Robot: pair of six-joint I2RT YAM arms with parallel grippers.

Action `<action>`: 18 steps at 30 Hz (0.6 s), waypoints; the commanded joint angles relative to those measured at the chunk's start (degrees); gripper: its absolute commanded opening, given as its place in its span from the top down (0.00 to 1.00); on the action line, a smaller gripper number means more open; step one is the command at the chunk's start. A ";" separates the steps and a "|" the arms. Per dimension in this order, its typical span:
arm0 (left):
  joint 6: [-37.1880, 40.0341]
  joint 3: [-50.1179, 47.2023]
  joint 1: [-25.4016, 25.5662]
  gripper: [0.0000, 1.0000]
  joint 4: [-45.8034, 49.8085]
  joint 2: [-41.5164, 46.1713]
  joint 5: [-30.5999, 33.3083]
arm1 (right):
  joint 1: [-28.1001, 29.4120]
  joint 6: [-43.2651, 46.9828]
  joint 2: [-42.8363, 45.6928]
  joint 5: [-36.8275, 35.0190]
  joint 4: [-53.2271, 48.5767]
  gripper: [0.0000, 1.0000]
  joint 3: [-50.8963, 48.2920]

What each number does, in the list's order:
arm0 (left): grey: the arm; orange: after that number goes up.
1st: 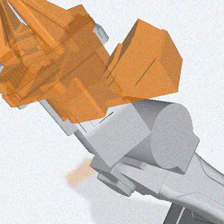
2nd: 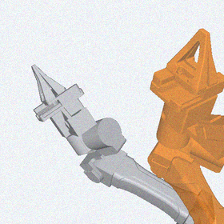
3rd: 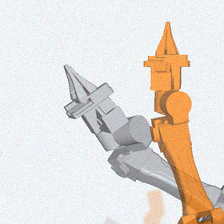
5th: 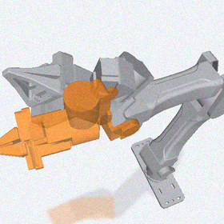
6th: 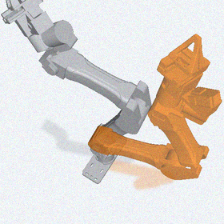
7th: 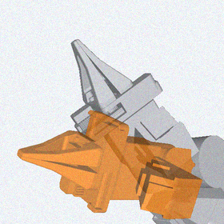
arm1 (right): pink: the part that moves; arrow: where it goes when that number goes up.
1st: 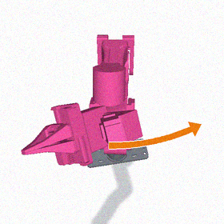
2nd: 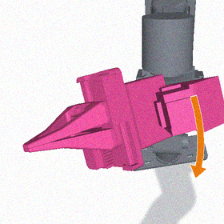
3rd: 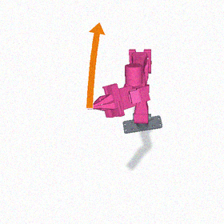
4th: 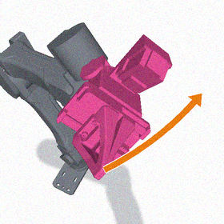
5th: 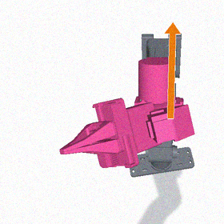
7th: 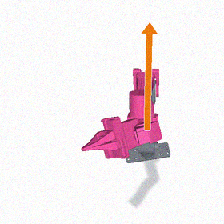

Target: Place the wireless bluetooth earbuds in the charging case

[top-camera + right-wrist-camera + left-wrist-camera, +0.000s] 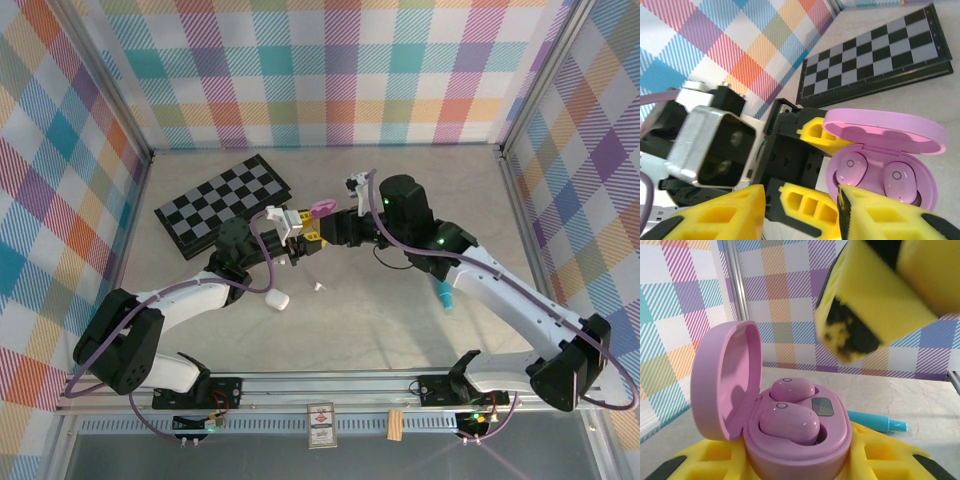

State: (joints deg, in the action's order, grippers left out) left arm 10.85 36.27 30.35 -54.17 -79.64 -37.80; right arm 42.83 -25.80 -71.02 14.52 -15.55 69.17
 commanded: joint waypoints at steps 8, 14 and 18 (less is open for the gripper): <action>4.83 0.03 0.62 0.70 1.08 2.36 -0.25 | 0.19 6.06 -1.92 -13.14 -7.13 0.47 9.03; 5.30 -0.15 0.59 0.69 1.98 2.97 -0.25 | 0.16 10.98 -10.79 -16.75 -14.89 0.46 18.68; 5.93 0.18 0.59 0.69 2.55 3.35 -0.76 | 0.15 11.74 -14.84 -18.45 -20.20 0.46 23.88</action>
State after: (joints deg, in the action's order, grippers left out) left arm 15.11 36.25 30.35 -51.37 -77.80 -37.87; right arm 42.83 -16.60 -84.58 -1.10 -29.19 89.36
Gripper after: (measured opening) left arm 0.350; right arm 0.544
